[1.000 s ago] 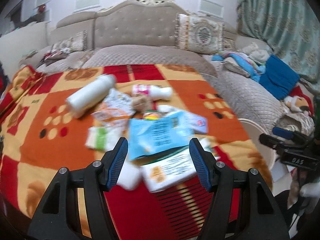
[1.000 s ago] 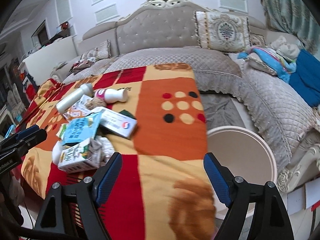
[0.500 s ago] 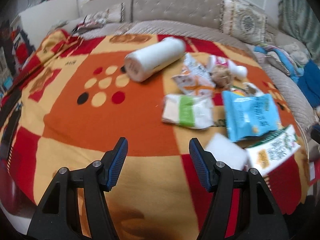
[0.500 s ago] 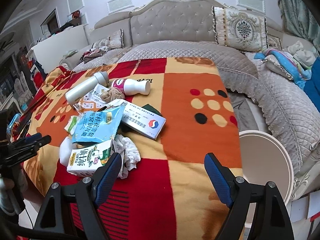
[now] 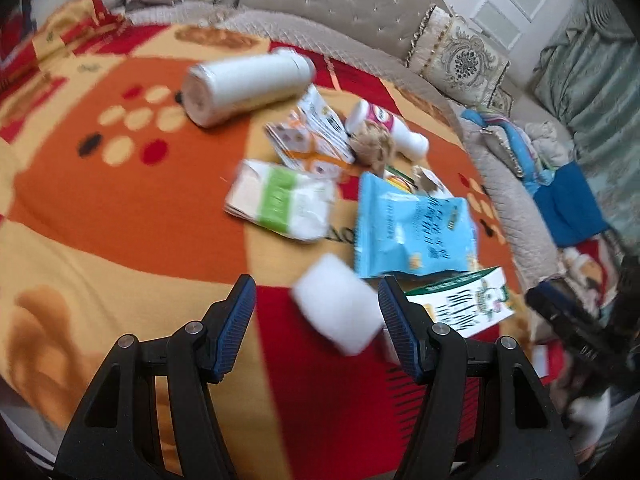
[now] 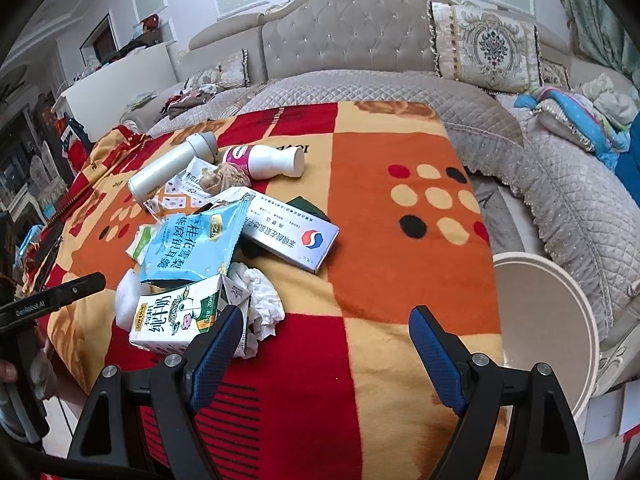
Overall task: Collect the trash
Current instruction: 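Return both tools to the blanket and grasp the white sponge with the left tool, then grasp the white tissue pack with the right tool while the left tool holds the sponge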
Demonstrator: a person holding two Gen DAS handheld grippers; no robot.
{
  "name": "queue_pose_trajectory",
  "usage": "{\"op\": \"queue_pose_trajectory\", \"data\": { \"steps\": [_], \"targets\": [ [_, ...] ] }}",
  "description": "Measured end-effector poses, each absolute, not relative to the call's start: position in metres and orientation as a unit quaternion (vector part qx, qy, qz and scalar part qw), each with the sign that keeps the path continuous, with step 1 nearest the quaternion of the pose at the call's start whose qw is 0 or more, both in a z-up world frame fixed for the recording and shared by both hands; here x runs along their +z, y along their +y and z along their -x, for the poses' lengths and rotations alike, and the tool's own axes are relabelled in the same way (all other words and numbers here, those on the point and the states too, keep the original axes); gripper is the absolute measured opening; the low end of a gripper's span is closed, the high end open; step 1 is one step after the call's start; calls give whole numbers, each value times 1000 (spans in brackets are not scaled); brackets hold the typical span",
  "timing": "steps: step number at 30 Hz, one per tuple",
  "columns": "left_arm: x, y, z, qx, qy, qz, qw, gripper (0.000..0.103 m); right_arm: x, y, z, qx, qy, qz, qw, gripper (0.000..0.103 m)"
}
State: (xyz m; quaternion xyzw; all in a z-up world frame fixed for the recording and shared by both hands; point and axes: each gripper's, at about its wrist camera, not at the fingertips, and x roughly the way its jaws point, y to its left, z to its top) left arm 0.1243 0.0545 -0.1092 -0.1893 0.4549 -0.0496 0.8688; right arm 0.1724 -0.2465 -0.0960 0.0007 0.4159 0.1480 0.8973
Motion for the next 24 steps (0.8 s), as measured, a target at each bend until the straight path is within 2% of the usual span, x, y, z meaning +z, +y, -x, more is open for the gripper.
{"op": "queue_pose_trajectory", "data": {
  "steps": [10, 12, 15, 24],
  "targets": [
    [-128, 35, -139, -43, 477, 201, 855, 62, -91, -248, -166, 159, 413, -1, 897, 83],
    [-126, 36, -138, -42, 478, 188, 857, 45, -88, -245, -164, 163, 411, 1, 897, 83],
    [-121, 41, -133, -42, 479, 162, 861, 41, -84, -238, -165, 177, 409, 1, 895, 83],
    [-97, 86, -110, -2, 472, 126, 873, 39, -64, -171, -177, 275, 405, 24, 872, 83]
  ]
}}
